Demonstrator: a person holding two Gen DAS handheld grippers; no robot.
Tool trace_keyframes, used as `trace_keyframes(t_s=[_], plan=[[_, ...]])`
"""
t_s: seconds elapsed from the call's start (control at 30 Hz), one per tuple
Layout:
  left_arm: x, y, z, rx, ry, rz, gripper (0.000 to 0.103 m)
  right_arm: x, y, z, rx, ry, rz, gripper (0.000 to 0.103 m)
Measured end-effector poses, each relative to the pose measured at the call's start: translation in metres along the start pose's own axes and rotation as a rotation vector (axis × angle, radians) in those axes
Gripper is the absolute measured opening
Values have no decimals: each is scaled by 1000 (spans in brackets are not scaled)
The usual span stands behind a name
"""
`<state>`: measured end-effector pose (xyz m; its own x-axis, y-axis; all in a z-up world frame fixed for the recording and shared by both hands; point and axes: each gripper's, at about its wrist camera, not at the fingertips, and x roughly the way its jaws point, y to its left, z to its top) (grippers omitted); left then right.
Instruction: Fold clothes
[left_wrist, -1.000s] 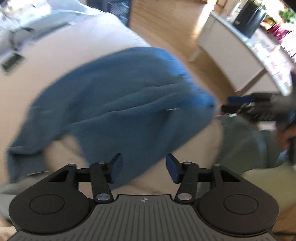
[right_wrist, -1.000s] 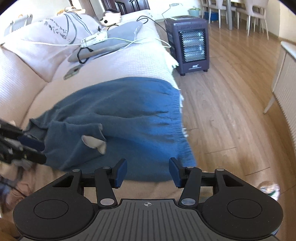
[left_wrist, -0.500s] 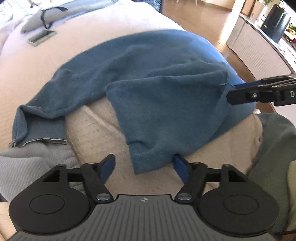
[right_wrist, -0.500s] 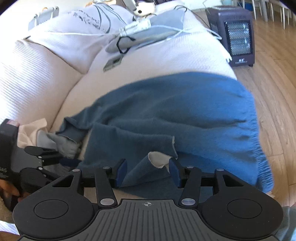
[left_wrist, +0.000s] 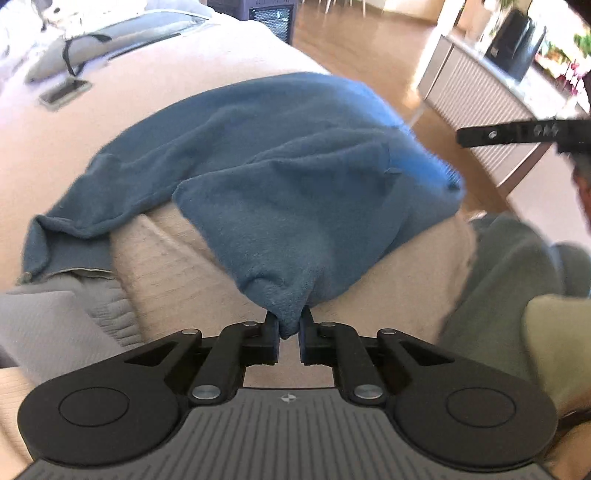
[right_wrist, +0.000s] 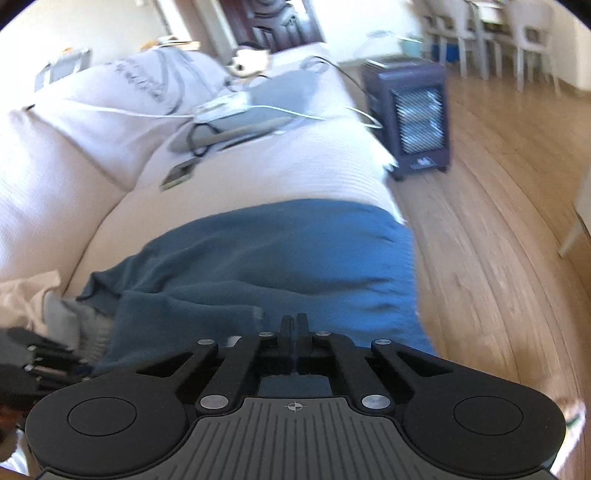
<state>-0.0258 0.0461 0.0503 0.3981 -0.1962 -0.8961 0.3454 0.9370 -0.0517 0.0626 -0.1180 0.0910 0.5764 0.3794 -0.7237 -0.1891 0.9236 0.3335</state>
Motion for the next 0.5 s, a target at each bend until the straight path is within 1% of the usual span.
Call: trace_keyframes(t_s=[0.03,0.07,0.1,0.13,0.17,0.2,0.27,0.3,0.33,0.37,0.43,0.5], plan=[[4,0,-1,6,16,30,14,2,-6,-1,32,17,20,10],[14,2,-2,-4,49,58,14,7,-8,-3,61,34,44,10],[22,4,-3,-15,77,78,15,13,-8,-5,90,51,68,13],[25,5,-6,-19,91,78,15,19,-9,-6,118,68,93,17],[24,6,-9,-24,93,68,16,24,-5,-8,121,82,106,18],[23,7,-12,-29,95,58,20,30,0,-9,111,95,114,18],[22,9,-15,-43,90,48,28,42,11,-10,89,128,128,28],[22,11,-14,-51,86,46,34,48,16,-10,78,142,126,41],[22,12,-14,-59,82,43,37,54,21,-11,59,148,117,43],[21,13,-14,-67,77,41,39,59,25,-11,34,154,107,43],[21,16,-14,-83,69,36,47,67,31,-13,-6,162,81,43],[21,18,-13,-99,60,31,49,76,35,-17,-49,182,65,41]])
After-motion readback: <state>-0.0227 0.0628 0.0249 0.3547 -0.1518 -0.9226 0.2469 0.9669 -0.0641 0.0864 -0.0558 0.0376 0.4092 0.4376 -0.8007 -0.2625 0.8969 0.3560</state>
